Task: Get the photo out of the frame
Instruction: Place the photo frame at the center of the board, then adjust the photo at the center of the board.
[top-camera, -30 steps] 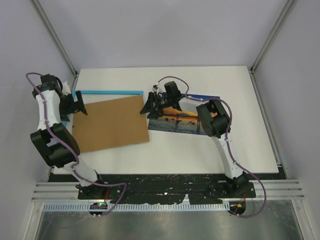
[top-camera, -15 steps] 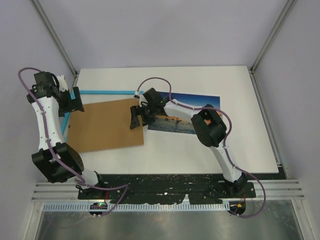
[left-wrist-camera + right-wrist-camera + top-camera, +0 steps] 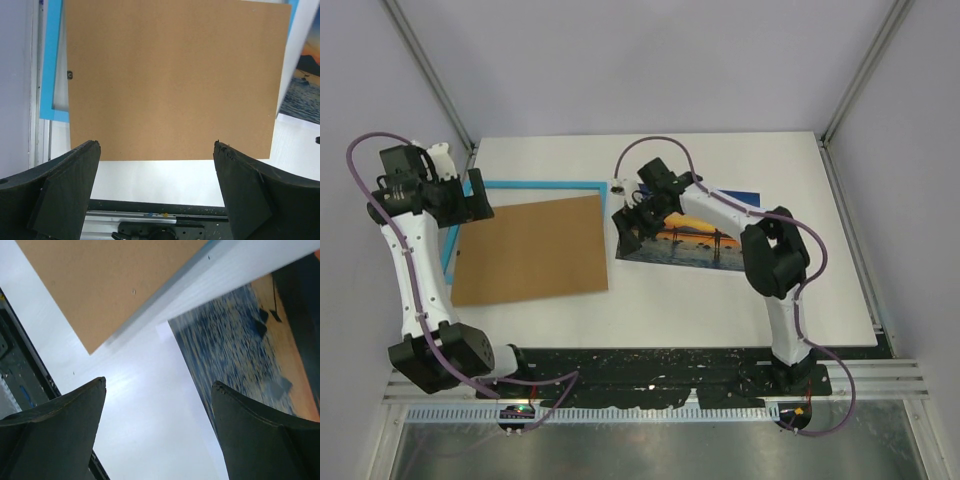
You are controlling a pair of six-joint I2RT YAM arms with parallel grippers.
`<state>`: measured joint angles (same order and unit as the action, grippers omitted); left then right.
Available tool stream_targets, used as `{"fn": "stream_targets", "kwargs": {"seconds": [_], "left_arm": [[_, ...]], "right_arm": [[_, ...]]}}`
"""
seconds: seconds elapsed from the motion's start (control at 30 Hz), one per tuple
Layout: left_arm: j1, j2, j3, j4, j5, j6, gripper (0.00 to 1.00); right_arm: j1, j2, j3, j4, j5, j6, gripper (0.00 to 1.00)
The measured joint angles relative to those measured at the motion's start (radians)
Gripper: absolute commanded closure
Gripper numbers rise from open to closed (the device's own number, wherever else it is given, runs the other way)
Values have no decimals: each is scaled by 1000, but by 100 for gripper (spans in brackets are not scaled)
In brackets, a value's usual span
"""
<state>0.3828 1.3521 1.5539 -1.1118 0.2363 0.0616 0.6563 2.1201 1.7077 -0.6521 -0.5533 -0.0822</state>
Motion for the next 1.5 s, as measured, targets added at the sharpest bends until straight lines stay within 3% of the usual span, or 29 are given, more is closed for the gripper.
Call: {"fn": "stream_targets", "kwargs": {"seconds": [0.13, 0.33, 0.63, 1.03, 1.5], "left_arm": [[-10, -45, 0, -1, 27, 2, 0], [-16, -86, 0, -7, 68, 4, 0], [-36, -164, -72, 1, 133, 6, 0], [-47, -240, -144, 13, 161, 3, 0], [-48, -249, -148, 16, 169, -2, 0]], "right_arm": [[-46, -109, -58, -115, 0, -146, 10], [-158, -285, -304, -278, -16, -302, 10], [-362, -400, -603, -360, -5, -444, 10], [-531, -383, -673, -341, 21, -525, 10], [-546, -400, -653, -249, 199, -515, 10]]}}
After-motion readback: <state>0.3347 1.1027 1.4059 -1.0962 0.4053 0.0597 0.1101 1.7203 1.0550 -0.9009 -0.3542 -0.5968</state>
